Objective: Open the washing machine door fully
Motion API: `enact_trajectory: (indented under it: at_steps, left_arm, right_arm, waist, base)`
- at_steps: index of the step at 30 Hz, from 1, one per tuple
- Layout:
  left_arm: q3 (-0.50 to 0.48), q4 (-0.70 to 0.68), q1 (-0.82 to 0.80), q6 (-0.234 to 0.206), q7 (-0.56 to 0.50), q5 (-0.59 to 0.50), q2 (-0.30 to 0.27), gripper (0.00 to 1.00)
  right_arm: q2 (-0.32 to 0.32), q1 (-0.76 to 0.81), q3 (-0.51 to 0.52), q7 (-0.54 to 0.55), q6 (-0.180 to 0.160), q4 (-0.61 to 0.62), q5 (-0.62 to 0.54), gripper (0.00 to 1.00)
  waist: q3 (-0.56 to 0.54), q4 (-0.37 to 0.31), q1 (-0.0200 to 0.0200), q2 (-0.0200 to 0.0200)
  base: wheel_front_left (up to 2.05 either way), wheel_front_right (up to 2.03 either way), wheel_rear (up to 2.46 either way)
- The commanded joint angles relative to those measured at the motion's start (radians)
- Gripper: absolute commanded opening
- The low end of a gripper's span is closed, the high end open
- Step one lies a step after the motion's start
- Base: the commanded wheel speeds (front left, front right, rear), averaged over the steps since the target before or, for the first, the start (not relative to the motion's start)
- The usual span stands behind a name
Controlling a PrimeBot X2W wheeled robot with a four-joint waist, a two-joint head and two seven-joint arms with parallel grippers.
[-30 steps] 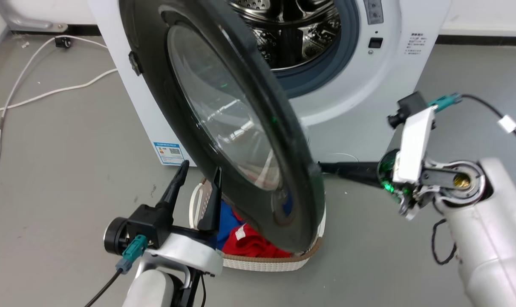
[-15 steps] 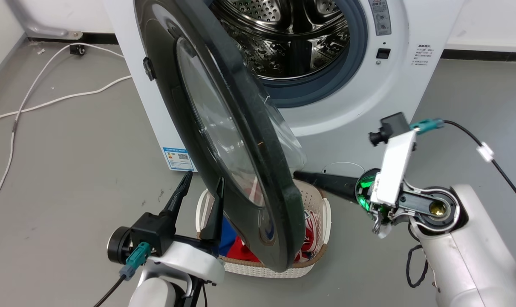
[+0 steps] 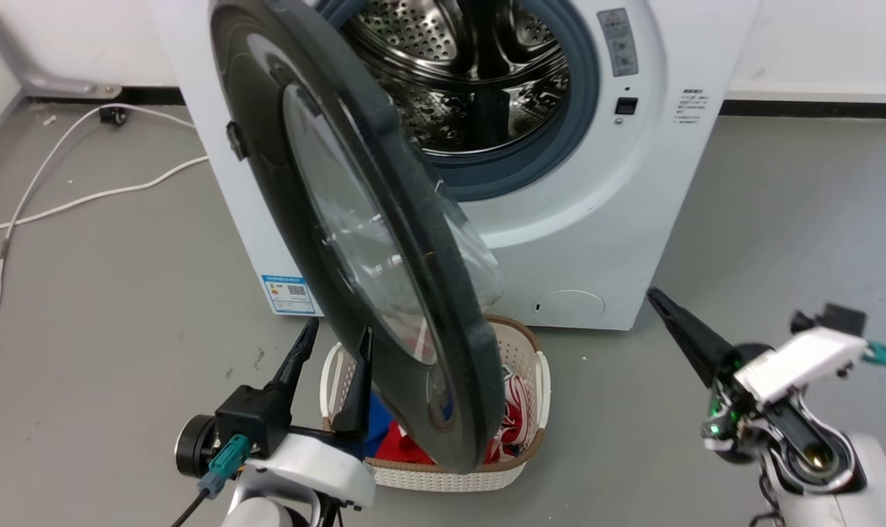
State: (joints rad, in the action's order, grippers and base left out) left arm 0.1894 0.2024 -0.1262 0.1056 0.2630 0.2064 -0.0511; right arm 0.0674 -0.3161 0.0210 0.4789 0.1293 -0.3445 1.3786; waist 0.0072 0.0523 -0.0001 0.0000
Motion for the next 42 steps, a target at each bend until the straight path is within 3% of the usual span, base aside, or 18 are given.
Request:
enact_trajectory:
  at_steps: [1, 3, 4, 11, 15, 22, 29, 34, 42]
  left_arm:
    - [-0.009, 0.002, 0.022, -0.001, 0.003, -0.005, 0.000, 1.00]
    - [-0.018, 0.001, 0.025, -0.002, 0.003, -0.009, -0.001, 1.00]
    - [-0.021, 0.001, 0.027, -0.001, 0.003, -0.010, -0.001, 1.00]
    - [-0.042, 0.008, 0.043, 0.002, 0.003, -0.018, -0.002, 1.00]
    - [-0.054, 0.011, 0.052, 0.001, 0.003, -0.020, -0.001, 1.00]
    - [-0.074, 0.009, 0.051, -0.005, 0.003, -0.029, -0.001, 1.00]
    - [-0.085, 0.004, 0.034, -0.007, 0.003, -0.036, -0.001, 1.00]
    - [-0.088, 0.008, 0.033, -0.011, 0.003, -0.044, -0.001, 1.00]
    - [-0.090, 0.019, 0.035, -0.009, 0.003, -0.061, -0.001, 1.00]
  right_arm:
    - [-0.004, 0.040, 0.018, -0.030, 0.003, 0.015, 0.011, 0.12]
    - [-0.007, 0.082, 0.044, -0.066, 0.003, 0.028, 0.027, 0.89]
    - [-0.008, 0.101, 0.059, -0.086, 0.003, 0.038, 0.035, 1.00]
    - [0.003, 0.233, 0.127, -0.258, 0.003, 0.138, -0.045, 1.00]
    - [0.038, 0.289, 0.134, -0.391, 0.003, 0.198, -0.213, 1.00]
    - [0.094, 0.317, 0.155, -0.582, 0.003, 0.309, -0.666, 1.00]
    - [0.064, 0.345, 0.129, -0.583, 0.001, 0.461, -1.069, 1.00]
    - [0.029, 0.384, 0.070, -0.554, 0.001, 0.487, -1.175, 1.00]
    - [0.022, 0.400, 0.001, -0.577, 0.001, 0.406, -1.231, 1.00]
  waist:
    - [-0.006, -0.014, 0.0001, 0.0000]
    - [-0.011, -0.023, 0.0001, 0.0000]
    - [-0.012, -0.026, 0.0001, 0.0000]
    - [-0.026, -0.043, 0.0001, 0.0000]
    - [-0.033, -0.048, 0.0001, 0.0000]
    - [-0.033, -0.059, 0.0001, 0.0000]
    - [-0.028, -0.057, 0.0001, 0.0000]
    - [-0.027, -0.052, 0.0001, 0.0000]
    - [-0.027, -0.043, 0.0001, 0.0000]
  base:
    - [0.00, 0.00, 0.00]
    - [0.00, 0.00, 0.00]
    - [0.00, 0.00, 0.00]
    - [0.00, 0.00, 0.00]
    - [0.00, 0.00, 0.00]
    - [0.00, 0.00, 0.00]
    - [0.00, 0.00, 0.00]
    - [0.00, 0.00, 0.00]
    - [0.00, 0.00, 0.00]
